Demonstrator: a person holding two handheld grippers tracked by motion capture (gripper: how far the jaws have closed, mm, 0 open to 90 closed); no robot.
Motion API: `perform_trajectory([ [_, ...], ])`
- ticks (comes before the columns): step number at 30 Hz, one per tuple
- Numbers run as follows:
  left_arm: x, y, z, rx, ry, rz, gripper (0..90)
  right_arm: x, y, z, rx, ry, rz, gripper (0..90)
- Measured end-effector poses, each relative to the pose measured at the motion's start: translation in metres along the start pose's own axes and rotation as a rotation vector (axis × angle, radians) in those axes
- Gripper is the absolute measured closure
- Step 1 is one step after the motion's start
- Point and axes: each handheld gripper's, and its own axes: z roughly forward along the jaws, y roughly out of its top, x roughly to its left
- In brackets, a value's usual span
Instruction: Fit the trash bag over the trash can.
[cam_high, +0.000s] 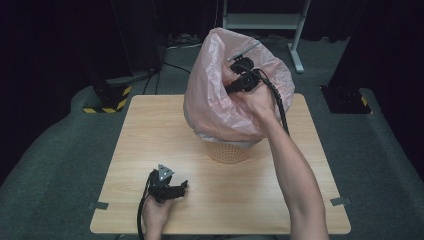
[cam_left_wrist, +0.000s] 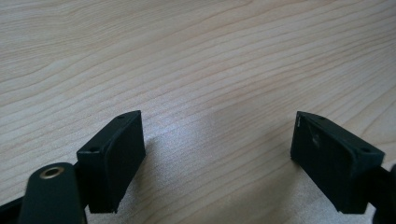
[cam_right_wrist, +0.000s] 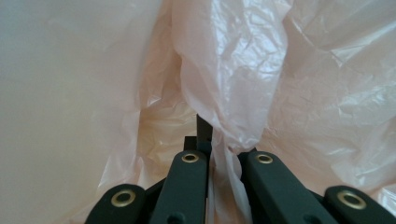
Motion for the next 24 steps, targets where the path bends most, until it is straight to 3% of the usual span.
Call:
perform_trajectory([
  [4,0.000,0.000,0.000,0.000,0.000,0.000,17.6,-0.001,-0.002,0.002,-0.004,-0.007,0.014,79.0],
  [9,0.000,0.000,0.000,0.000,0.000,-0.001,17.6,0.002,-0.003,-0.014,-0.036,-0.039,-0.002,69.9],
  [12,0.000,0.000,0.000,0.000,0.000,0.000,17.6,0.003,-0.005,-0.019,-0.037,-0.053,-0.007,72.3],
  [15,0.000,0.000,0.000,-0.001,0.001,-0.002,17.6,0.001,-0.005,-0.020,-0.044,-0.026,-0.013,87.7],
  [18,0.000,0.000,0.000,-0.002,0.002,-0.003,17.8,-0.002,-0.004,-0.009,-0.013,-0.019,-0.001,87.7],
  [19,0.000,0.000,0.000,0.000,0.001,0.000,17.8,-0.002,-0.003,-0.006,-0.008,-0.010,0.002,86.6],
  [21,0.000,0.000,0.000,0.000,0.001,0.000,17.8,-0.002,-0.002,-0.003,0.007,0.023,0.016,73.0],
  [22,0.000,0.000,0.000,0.000,0.001,0.000,17.7,-0.002,-0.002,-0.003,0.007,0.023,0.016,73.0],
  [23,0.000,0.000,0.000,0.001,0.000,0.001,17.6,0.000,-0.002,-0.002,0.017,-0.005,0.016,64.8],
  [24,0.000,0.000,0.000,0.002,-0.001,0.002,17.7,0.000,-0.002,-0.004,0.014,-0.013,0.014,64.1],
])
